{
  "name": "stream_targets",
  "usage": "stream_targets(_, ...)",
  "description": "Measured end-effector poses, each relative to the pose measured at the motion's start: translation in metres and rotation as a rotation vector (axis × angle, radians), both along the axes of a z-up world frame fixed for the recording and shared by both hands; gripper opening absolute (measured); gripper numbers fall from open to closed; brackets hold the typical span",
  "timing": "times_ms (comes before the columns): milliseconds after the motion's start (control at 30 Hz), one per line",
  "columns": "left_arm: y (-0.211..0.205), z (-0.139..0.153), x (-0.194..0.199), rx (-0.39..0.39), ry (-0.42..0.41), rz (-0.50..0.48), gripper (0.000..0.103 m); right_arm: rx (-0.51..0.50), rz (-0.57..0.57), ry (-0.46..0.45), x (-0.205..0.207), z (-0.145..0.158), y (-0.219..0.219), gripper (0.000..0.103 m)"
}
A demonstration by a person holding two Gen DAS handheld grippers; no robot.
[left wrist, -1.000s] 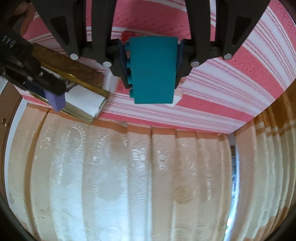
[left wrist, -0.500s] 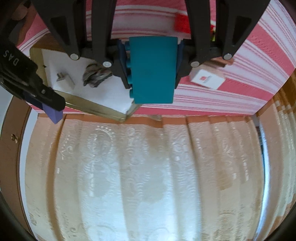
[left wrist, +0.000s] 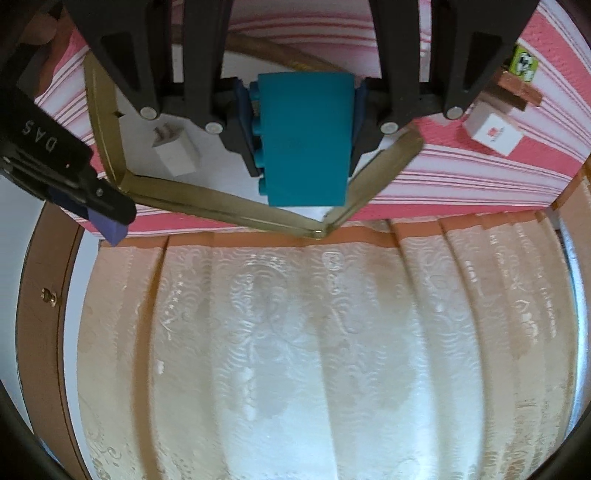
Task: Organize rigid objects
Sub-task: 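Carry the teal brick and purple block over the tray and release both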
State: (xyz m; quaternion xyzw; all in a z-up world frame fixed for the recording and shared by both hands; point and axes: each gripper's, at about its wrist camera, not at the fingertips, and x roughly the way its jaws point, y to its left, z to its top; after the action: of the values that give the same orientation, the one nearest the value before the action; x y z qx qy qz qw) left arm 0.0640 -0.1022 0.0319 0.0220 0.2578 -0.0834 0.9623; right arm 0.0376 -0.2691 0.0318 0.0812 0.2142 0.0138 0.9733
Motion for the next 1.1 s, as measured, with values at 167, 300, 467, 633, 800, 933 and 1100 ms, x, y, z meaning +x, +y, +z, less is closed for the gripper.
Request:
stream_targets(167, -0.021, -0.004, 0.007, 0.000, 0.016, -0.026, 0.042, -0.017, -0.020, 0.015, 0.003, -0.002, -0.005, 0.055)
stream_targets(300, -0.032, -0.006, 0.010, 0.005, 0.019, -0.041, 0.042, -0.032, -0.038, 0.017, 0.004, -0.003, -0.011, 0.055)
stream_targets(467, -0.040, -0.011, 0.012, 0.018, 0.027, -0.054, 0.042, -0.017, -0.051, 0.029, 0.005, -0.004, -0.022, 0.055)
stream_targets(633, -0.043, -0.015, 0.014, 0.029, 0.034, -0.061, 0.042, -0.021, -0.056, 0.050, 0.010, -0.007, -0.025, 0.055)
stream_targets(800, -0.046, -0.015, 0.010, 0.060, 0.007, -0.058, 0.042, -0.004, -0.051, 0.081, 0.014, -0.012, -0.022, 0.055)
stream_targets(933, -0.048, -0.015, 0.007, 0.093, -0.023, -0.053, 0.042, 0.013, -0.056, 0.094, 0.014, -0.015, -0.022, 0.055)
stream_targets(1100, -0.048, -0.019, 0.010, 0.105, -0.010, -0.055, 0.042, 0.010, -0.051, 0.119, 0.014, -0.022, -0.015, 0.056)
